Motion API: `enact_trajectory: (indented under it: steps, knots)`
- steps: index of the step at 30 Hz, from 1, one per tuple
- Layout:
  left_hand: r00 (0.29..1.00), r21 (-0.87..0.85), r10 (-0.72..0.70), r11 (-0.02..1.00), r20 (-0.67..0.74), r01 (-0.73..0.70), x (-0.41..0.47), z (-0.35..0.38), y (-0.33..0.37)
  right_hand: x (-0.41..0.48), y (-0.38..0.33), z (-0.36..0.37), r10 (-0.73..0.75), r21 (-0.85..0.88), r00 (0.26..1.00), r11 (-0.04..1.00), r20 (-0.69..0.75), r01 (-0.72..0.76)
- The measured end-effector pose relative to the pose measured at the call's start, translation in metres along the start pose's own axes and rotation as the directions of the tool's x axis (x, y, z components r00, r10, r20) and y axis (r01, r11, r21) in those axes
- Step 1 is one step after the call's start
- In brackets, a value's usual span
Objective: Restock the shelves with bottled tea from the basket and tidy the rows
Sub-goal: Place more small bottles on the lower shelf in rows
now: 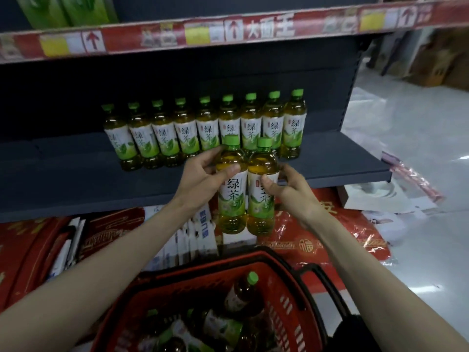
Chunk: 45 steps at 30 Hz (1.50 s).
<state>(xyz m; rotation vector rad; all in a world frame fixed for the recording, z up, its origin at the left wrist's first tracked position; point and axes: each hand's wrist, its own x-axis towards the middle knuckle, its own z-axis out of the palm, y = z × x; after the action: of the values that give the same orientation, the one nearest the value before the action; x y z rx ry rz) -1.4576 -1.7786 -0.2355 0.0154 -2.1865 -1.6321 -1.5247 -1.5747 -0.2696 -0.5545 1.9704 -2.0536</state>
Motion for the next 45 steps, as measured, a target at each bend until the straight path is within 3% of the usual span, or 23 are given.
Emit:
enact_trajectory:
  steps: [3,16,25,31,39,45]
  knots:
    - [0.998,0.045,0.067,0.997,0.021,-0.068,0.024,0.018,0.01,0.014,-0.011,-0.019,-0.029,0.021,0.999,0.999,-0.037,0.03]
    - [0.993,-0.067,0.109,0.992,0.046,-0.105,0.113,0.104,0.019,0.078,-0.026,-0.103,-0.145,-0.088,0.964,0.988,-0.222,0.129]
    - [0.994,-0.079,0.108,0.991,-0.015,-0.109,0.142,0.126,-0.01,0.123,-0.001,-0.117,-0.191,-0.085,0.96,0.981,-0.204,0.177]
    - [0.994,-0.047,0.104,0.994,0.03,-0.103,0.144,0.127,-0.028,0.13,0.007,-0.122,-0.184,-0.079,0.969,0.982,-0.164,0.173]
    - [0.989,0.187,-0.13,0.976,0.066,0.116,0.141,0.127,-0.076,0.114,0.04,-0.126,-0.102,-0.375,0.971,0.927,-0.218,0.013]
    - [0.992,0.146,-0.123,0.981,-0.026,0.125,0.141,0.133,-0.089,0.121,0.044,-0.125,-0.135,-0.483,0.957,0.876,-0.257,-0.006]
